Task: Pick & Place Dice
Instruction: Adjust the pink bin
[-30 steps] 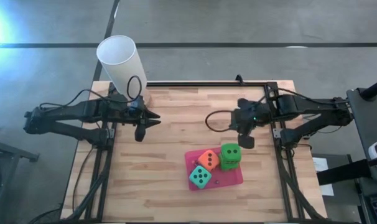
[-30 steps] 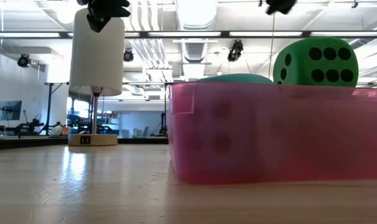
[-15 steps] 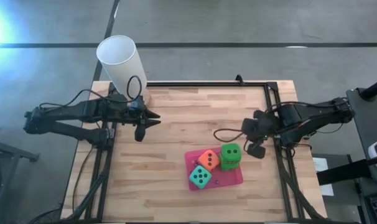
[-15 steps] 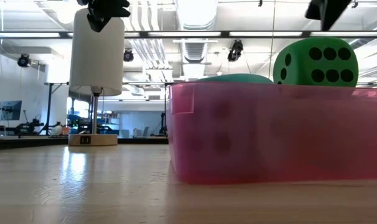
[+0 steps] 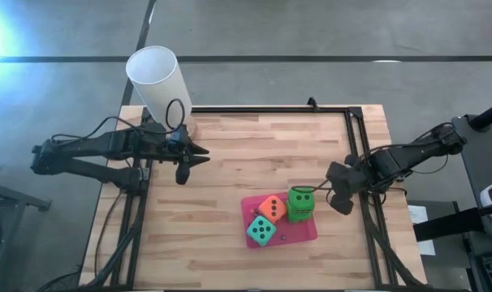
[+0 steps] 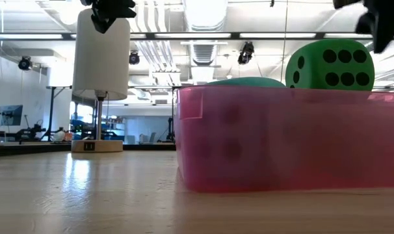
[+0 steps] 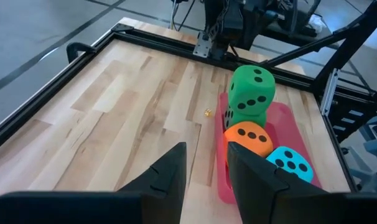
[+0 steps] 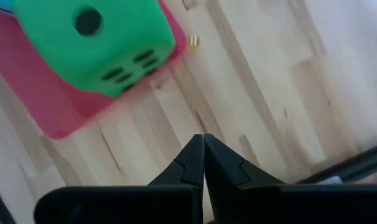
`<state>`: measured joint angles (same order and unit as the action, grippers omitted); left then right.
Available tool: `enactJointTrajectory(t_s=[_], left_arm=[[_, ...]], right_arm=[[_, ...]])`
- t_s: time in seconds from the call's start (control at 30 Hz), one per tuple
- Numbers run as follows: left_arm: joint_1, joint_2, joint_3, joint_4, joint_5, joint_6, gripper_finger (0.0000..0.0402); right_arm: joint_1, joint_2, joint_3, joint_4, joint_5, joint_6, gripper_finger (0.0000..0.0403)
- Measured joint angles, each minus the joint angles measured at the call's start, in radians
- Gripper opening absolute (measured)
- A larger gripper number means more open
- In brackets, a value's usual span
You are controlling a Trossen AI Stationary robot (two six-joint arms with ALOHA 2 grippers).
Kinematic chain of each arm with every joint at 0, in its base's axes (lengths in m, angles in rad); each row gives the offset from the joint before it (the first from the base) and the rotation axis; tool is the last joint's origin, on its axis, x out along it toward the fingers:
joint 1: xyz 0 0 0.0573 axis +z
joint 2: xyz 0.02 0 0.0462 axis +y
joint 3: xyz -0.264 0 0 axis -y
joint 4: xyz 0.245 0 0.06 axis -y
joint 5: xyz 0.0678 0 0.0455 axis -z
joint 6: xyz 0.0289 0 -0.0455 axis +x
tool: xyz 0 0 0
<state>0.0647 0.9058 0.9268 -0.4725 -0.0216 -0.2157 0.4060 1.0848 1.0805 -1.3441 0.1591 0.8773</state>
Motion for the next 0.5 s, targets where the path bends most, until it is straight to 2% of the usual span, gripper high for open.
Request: enactJointTrajectory(t_s=[0.27,0.5], left_arm=[[0.0,0.0,0.0,0.0,0.0,0.0,0.0123],[0.0,0.0,0.0,0.0,0.0,0.001,0.0122]], right_arm=[[0.099,-0.063,-0.165,0.117,-0.002,0.085,0.0008],[0.126,-0.069,-0.319,0.328,-0.006,0.04,0.0008]])
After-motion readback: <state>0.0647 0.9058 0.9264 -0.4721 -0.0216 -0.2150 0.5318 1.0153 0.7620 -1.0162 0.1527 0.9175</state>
